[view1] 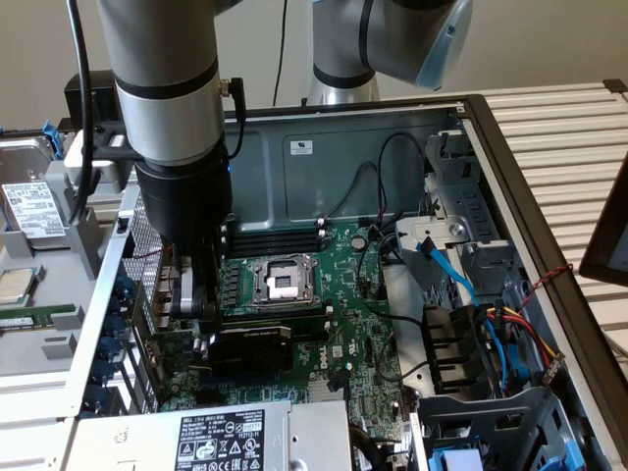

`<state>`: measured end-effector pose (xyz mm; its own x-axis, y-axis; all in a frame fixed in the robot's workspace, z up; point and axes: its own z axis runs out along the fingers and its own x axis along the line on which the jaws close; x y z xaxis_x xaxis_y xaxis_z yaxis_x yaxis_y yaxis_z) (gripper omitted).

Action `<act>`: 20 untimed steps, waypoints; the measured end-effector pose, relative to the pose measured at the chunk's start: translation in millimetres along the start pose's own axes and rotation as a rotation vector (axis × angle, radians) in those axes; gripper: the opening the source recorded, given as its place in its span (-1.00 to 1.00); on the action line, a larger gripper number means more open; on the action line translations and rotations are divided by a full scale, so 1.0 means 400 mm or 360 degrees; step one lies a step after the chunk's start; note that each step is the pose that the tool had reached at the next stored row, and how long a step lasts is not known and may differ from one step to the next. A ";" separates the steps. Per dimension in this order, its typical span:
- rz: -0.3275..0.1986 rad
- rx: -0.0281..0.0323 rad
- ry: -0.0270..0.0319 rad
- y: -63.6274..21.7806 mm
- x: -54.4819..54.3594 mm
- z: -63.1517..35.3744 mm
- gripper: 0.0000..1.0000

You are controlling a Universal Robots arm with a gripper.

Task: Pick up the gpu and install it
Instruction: 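Press down on the gpu until it lock into place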

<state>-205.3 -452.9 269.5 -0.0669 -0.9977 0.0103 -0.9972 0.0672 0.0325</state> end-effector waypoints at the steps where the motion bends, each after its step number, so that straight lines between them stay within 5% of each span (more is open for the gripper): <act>1: 0.0003 -0.00002 0.00000 0.000 0.000 0.001 -0.79; 20: 0.0044 -0.00019 -0.00020 0.003 -0.001 -0.001 -0.79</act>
<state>-206.6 -452.4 269.9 -0.0942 -0.9955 0.0099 -0.9950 0.0945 0.0334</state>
